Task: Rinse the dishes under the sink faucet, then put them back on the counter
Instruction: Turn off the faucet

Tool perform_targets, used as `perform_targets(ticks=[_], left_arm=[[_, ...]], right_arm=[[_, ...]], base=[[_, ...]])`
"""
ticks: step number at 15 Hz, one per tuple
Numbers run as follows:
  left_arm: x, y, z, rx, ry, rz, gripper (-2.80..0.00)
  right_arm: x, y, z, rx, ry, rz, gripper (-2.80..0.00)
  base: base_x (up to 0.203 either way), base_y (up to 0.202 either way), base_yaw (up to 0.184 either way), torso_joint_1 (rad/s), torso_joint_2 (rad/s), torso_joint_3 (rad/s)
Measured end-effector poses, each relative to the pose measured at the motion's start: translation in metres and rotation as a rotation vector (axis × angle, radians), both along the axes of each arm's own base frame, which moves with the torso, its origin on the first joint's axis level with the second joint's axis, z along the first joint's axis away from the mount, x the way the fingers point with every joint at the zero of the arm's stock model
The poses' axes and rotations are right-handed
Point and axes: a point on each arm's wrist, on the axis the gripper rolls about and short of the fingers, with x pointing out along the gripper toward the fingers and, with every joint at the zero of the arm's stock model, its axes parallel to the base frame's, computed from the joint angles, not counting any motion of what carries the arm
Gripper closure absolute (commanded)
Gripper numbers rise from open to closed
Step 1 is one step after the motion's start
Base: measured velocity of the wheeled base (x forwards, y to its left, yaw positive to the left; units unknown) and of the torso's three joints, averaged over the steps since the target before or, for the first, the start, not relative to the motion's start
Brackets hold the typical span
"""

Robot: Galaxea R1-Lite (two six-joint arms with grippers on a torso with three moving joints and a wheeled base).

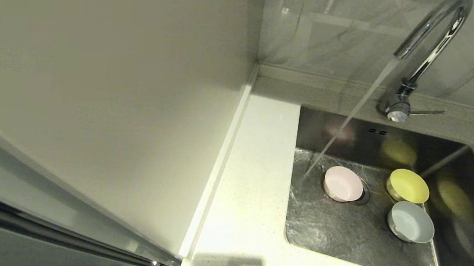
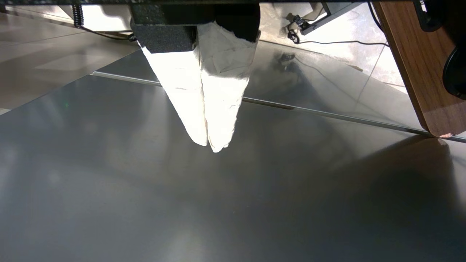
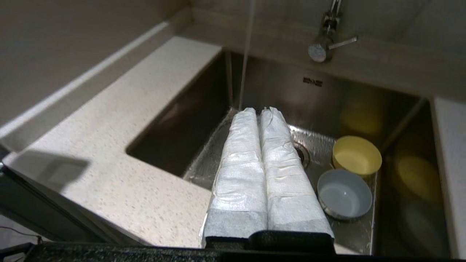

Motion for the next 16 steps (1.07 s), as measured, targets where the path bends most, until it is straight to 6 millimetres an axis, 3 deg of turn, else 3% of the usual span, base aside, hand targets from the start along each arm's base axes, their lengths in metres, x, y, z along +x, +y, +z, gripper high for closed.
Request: perform_targets(ticks=[4, 7, 12, 14, 16], left_arm=[[0.000, 0.000, 0.000, 0.000, 0.000, 0.000, 0.00], [0.000, 0.000, 0.000, 0.000, 0.000, 0.000, 0.00], [0.000, 0.000, 0.000, 0.000, 0.000, 0.000, 0.00], [0.000, 0.000, 0.000, 0.000, 0.000, 0.000, 0.00], [0.000, 0.000, 0.000, 0.001, 0.000, 0.000, 0.00]], right_arm=[[-0.001, 0.000, 0.068, 0.061, -0.041, 0.019, 0.00], [0.015, 0.000, 0.123, 0.112, -0.042, 0.031, 0.00], [0.087, -0.002, 0.186, 0.265, 0.085, -0.027, 0.00], [0.115, -0.004, 0.204, 0.400, 0.176, -0.052, 0.00], [0.145, -0.009, 0.208, 0.574, 0.342, -0.110, 0.00]], base=[[0.000, 0.000, 0.000, 0.000, 0.00, 0.000], [0.000, 0.000, 0.000, 0.000, 0.00, 0.000], [0.000, 0.000, 0.000, 0.000, 0.00, 0.000], [0.000, 0.000, 0.000, 0.000, 0.00, 0.000], [0.000, 0.000, 0.000, 0.000, 0.00, 0.000]])
